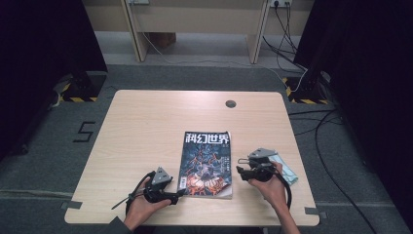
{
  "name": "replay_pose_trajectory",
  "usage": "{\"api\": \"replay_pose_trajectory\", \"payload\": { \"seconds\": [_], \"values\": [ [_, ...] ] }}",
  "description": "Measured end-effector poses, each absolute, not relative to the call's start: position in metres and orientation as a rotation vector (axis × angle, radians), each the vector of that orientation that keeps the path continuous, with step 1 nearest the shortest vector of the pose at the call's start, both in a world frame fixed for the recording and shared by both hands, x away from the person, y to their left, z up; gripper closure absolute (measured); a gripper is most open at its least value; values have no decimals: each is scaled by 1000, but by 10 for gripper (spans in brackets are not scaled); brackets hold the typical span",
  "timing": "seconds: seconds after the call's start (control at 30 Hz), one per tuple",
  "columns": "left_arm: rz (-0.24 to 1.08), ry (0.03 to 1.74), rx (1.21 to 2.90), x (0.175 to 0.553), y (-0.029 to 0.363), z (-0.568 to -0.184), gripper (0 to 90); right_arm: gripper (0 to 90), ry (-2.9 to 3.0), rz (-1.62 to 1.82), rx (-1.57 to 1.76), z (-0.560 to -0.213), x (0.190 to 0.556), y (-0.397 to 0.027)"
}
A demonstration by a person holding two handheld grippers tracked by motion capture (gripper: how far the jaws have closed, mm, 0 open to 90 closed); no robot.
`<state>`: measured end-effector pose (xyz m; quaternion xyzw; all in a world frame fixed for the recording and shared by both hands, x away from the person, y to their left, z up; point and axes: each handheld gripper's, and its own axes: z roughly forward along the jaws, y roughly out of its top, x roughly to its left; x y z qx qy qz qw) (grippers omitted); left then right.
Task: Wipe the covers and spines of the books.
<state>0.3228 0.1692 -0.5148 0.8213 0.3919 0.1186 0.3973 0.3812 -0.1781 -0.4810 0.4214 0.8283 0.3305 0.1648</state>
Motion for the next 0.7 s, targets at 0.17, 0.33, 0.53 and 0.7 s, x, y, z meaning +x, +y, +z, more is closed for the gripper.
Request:
{"api": "replay_pose_trajectory", "payload": {
  "seconds": [0.17,0.33,0.53,0.7],
  "values": [
    [295,981,2093,323,169,-514,273,390,2435,907,1151,-488,379,-161],
    [283,966,2094,322,168,-514,270,382,2464,940,1147,-490,379,-154],
    [286,934,2126,319,163,-515,262,373,2500,920,1135,-495,382,-142],
    [283,955,2118,321,165,-515,260,376,2519,942,1127,-497,382,-137]
  ]
}}
